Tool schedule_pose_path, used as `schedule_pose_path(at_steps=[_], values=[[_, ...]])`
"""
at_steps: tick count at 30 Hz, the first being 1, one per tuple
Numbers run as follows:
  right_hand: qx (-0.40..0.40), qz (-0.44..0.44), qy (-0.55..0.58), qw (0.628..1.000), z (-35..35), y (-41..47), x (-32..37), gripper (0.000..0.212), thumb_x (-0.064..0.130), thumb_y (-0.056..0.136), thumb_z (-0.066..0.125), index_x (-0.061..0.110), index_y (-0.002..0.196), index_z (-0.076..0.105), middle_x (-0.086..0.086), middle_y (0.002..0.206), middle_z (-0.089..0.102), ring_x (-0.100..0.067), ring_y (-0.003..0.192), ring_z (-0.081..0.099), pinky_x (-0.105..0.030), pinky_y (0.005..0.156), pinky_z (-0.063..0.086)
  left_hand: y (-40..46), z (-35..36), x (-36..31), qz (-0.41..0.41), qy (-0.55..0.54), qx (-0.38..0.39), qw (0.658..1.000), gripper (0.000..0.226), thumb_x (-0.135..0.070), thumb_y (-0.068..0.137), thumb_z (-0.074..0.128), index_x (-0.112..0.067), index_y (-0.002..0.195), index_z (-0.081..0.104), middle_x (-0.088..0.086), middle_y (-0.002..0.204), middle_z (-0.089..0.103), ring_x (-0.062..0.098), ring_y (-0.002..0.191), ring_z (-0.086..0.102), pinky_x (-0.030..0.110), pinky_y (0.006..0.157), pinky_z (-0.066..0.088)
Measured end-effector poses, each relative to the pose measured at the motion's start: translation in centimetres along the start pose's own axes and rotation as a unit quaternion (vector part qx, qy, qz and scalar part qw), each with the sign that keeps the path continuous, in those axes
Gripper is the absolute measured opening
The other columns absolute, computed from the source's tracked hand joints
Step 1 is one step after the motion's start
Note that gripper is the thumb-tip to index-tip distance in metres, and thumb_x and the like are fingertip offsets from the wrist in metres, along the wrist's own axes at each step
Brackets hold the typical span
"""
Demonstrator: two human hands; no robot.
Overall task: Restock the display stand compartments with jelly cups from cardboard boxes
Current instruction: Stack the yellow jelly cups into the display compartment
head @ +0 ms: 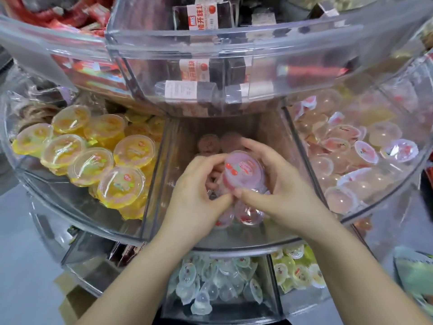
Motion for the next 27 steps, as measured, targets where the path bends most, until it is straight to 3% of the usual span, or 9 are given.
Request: schedule_pose_path(at_steps=[3, 5, 9, 12, 15, 18, 21, 24, 27], values=[[-0.064, 0.013, -0.02, 0.998, 0.4, 0.3, -0.5, 0.063, 0.027, 0.064, 0.083, 0.032, 0.117, 0.051, 0.015, 0.111, 0.062, 0.008, 0.1, 0.058, -0.008, 0.084, 0.044, -0.1, 0.4, 0.0, -0.02, 0.036, -0.07, 0.997, 0.043, -0.01, 0.064, 0.072, -0.032, 0.096, 0.053, -0.011, 0.096, 0.05, -0.007, 0.083, 0.054, 0.005, 0.066, 0.042], [-0.07, 0.026, -0.039, 0.996, 0.6, 0.6, -0.6, 0.057, 0.026, 0.062, 0.083, 0.029, 0.112, 0.055, 0.014, 0.104, 0.065, 0.007, 0.093, 0.06, -0.007, 0.077, 0.046, -0.1, 0.8, 0.4, -0.044, 0.04, -0.072, 0.996, 0.047, -0.008, 0.065, 0.072, -0.038, 0.09, 0.047, -0.012, 0.097, 0.049, -0.009, 0.083, 0.053, 0.004, 0.064, 0.042], [-0.062, 0.017, -0.145, 0.987, 0.5, 3.2, 0.1, 0.057, 0.022, 0.065, 0.079, 0.025, 0.118, 0.057, 0.011, 0.11, 0.063, 0.003, 0.096, 0.058, -0.005, 0.081, 0.043, -0.2, 0.7, 2.1, -0.125, -0.018, -0.029, 0.992, 0.058, -0.015, 0.07, 0.075, -0.03, 0.117, 0.045, -0.004, 0.119, 0.049, -0.002, 0.099, 0.054, 0.019, 0.084, 0.05], [-0.079, 0.026, -0.2, 0.976, 0.7, 6.8, -0.1, 0.057, 0.017, 0.072, 0.074, 0.017, 0.125, 0.054, -0.002, 0.121, 0.062, -0.017, 0.111, 0.057, -0.022, 0.091, 0.043, -0.5, -0.2, 2.9, -0.161, -0.071, -0.035, 0.984, 0.058, -0.017, 0.075, 0.074, -0.027, 0.124, 0.043, -0.007, 0.125, 0.049, 0.002, 0.107, 0.053, 0.027, 0.093, 0.048], [-0.082, 0.036, -0.232, 0.969, 1.7, 9.5, -1.0, 0.036, 0.016, 0.078, 0.07, 0.011, 0.112, 0.06, -0.01, 0.113, 0.066, -0.026, 0.106, 0.06, -0.034, 0.09, 0.049, -1.1, -0.7, 2.8, -0.149, -0.126, -0.049, 0.979, 0.037, -0.014, 0.08, 0.071, -0.031, 0.108, 0.053, -0.01, 0.108, 0.059, 0.003, 0.096, 0.06, 0.022, 0.083, 0.051], [-0.075, 0.026, -0.223, 0.972, 2.9, 10.6, -2.2, 0.036, 0.018, 0.079, 0.07, 0.008, 0.112, 0.058, -0.013, 0.112, 0.066, -0.028, 0.106, 0.061, -0.038, 0.09, 0.048, -1.9, -1.2, 2.2, -0.112, -0.151, -0.063, 0.98, 0.026, -0.016, 0.08, 0.067, -0.033, 0.098, 0.06, -0.01, 0.089, 0.066, 0.006, 0.085, 0.063, 0.014, 0.075, 0.049], [-0.096, 0.035, -0.194, 0.976, 3.4, 10.9, -2.7, 0.043, 0.022, 0.075, 0.074, 0.01, 0.113, 0.059, -0.01, 0.113, 0.067, -0.026, 0.107, 0.061, -0.034, 0.09, 0.048, -2.4, -1.4, 1.6, -0.082, -0.12, -0.071, 0.987, 0.024, -0.021, 0.079, 0.061, -0.037, 0.096, 0.06, -0.013, 0.086, 0.066, 0.006, 0.083, 0.062, 0.013, 0.074, 0.047], [-0.097, 0.057, -0.244, 0.963, 3.9, 11.2, -3.4, 0.048, 0.031, 0.075, 0.073, 0.011, 0.115, 0.056, -0.01, 0.115, 0.066, -0.028, 0.108, 0.06, -0.029, 0.084, 0.047, -2.7, -1.7, 1.4, -0.062, -0.085, -0.087, 0.991, 0.024, -0.019, 0.081, 0.06, -0.036, 0.098, 0.06, -0.013, 0.088, 0.064, 0.007, 0.083, 0.061, 0.011, 0.073, 0.046], [-0.082, 0.05, -0.266, 0.959, 4.3, 11.6, -3.3, 0.047, 0.034, 0.079, 0.07, 0.01, 0.116, 0.055, -0.012, 0.115, 0.065, -0.031, 0.109, 0.059, -0.036, 0.089, 0.048, -2.8, -1.9, 1.4, -0.059, -0.079, -0.099, 0.99, 0.025, -0.019, 0.08, 0.06, -0.036, 0.098, 0.059, -0.016, 0.087, 0.064, 0.006, 0.082, 0.06, 0.009, 0.072, 0.045]])
Point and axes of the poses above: each hand's wrist, its own y-axis towards the middle knuckle, its own z-axis out of the palm, x = y × z, the point moved 3 cm from there along y, towards the middle knuckle
